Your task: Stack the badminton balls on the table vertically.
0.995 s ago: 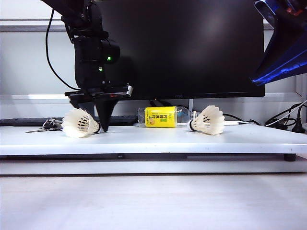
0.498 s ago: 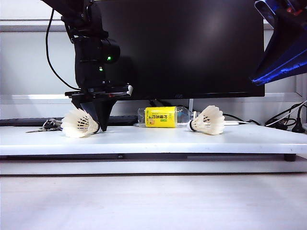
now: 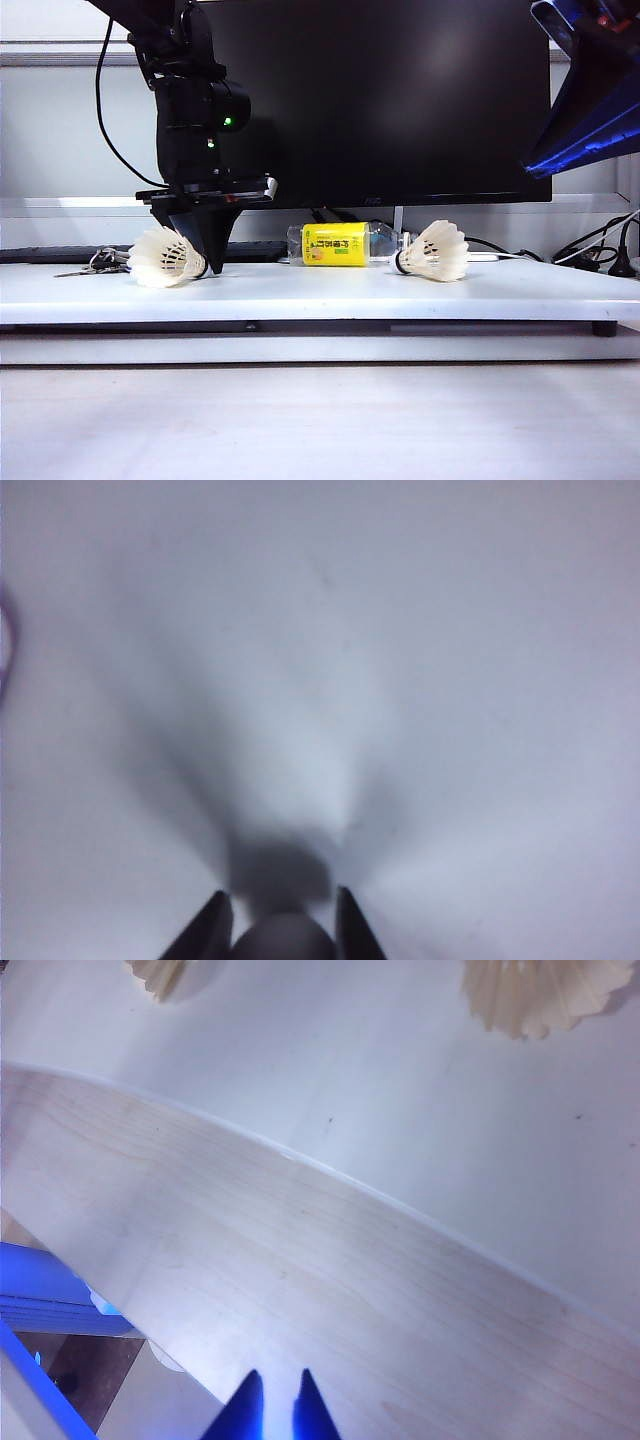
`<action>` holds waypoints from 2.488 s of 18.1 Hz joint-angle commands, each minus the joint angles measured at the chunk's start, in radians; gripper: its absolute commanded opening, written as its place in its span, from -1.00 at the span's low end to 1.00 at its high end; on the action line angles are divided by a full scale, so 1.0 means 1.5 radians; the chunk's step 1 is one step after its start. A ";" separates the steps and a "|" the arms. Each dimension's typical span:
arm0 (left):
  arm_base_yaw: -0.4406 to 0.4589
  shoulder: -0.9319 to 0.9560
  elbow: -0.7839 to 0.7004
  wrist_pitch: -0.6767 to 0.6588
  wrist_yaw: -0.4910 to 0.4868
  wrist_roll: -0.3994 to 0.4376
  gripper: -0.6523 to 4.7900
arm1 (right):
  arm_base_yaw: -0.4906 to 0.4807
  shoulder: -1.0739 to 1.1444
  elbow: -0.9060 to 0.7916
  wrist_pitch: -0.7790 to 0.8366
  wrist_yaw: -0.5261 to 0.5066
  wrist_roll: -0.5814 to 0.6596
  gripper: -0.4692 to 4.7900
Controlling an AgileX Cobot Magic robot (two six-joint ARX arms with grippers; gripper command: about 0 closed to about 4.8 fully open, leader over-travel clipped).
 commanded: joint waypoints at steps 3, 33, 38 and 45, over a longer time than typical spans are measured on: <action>-0.003 -0.001 0.079 0.013 0.070 -0.022 -0.35 | 0.000 -0.002 0.002 0.006 -0.004 0.001 -0.62; -0.050 -0.086 0.153 0.300 0.226 -0.060 -0.37 | 0.000 -0.002 0.001 0.006 0.016 0.000 -0.62; -0.050 -0.157 0.153 0.242 0.227 -0.029 -0.38 | 0.000 -0.002 0.001 0.004 0.016 0.000 -0.62; -0.050 -0.255 0.151 0.179 0.224 -0.017 -0.39 | 0.000 -0.002 0.001 -0.003 0.016 0.000 -0.62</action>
